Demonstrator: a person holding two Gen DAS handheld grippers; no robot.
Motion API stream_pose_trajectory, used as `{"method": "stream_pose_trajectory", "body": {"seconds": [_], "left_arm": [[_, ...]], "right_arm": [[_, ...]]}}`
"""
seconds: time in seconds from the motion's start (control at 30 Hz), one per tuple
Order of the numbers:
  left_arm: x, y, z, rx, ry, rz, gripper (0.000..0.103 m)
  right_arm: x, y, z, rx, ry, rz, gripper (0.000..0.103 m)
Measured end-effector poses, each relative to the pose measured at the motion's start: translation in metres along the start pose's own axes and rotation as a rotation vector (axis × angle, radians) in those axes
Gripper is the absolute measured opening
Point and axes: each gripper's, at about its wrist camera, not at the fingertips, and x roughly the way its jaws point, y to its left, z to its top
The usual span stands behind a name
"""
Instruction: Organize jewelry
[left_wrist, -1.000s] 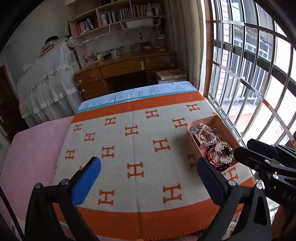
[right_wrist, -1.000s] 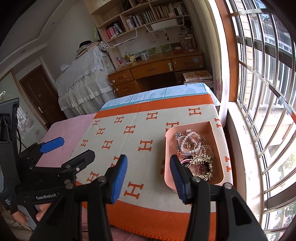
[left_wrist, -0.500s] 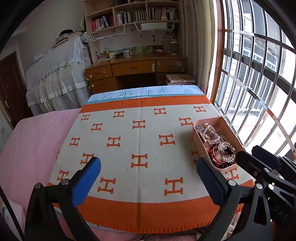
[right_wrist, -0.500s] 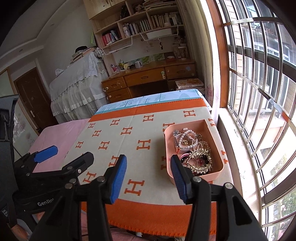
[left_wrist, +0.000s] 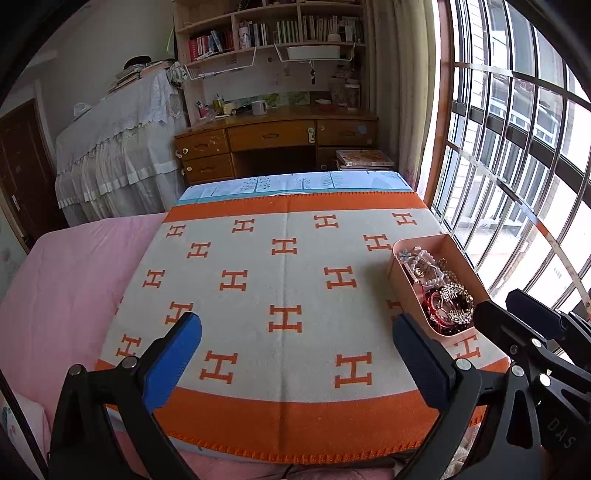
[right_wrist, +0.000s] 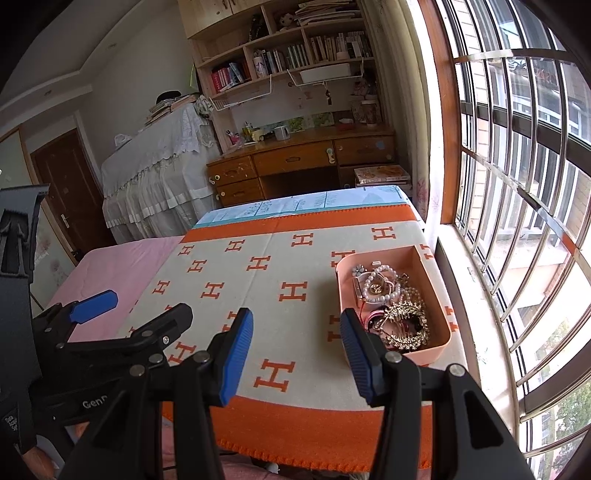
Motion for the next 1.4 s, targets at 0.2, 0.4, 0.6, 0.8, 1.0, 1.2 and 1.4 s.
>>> {"method": "stream_pose_trajectory", "body": {"seconds": [0.2, 0.4, 0.6, 0.8, 1.0, 1.2, 1.4], "left_arm": [[0.0001, 0.0004, -0.0001, 0.000, 0.001, -0.002, 0.102], [0.0000, 0.0000, 0.0000, 0.000, 0.001, 0.000, 0.102], [0.0008, 0.0008, 0.0003, -0.001, 0.004, -0.002, 0.102], [0.0035, 0.0006, -0.0006, -0.002, 0.012, -0.002, 0.102], [0.0039, 0.0006, -0.0010, -0.002, 0.013, -0.002, 0.102], [0.0054, 0.0000, -0.0020, -0.004, 0.017, -0.003, 0.102], [0.0064, 0.0000, -0.0028, -0.004, 0.022, -0.004, 0.102]], "right_arm": [[0.0002, 0.0014, 0.0002, 0.000, 0.001, 0.000, 0.050], [0.0004, 0.0015, 0.0003, 0.001, 0.001, 0.001, 0.050], [0.0003, 0.0021, 0.0000, 0.000, 0.003, -0.001, 0.050], [0.0033, 0.0030, -0.0034, 0.000, 0.010, 0.006, 0.050], [0.0033, 0.0031, -0.0029, 0.000, 0.009, 0.004, 0.050], [0.0038, 0.0042, -0.0033, 0.001, 0.011, 0.006, 0.050], [0.0036, 0.0038, -0.0020, 0.001, 0.012, 0.006, 0.050]]}}
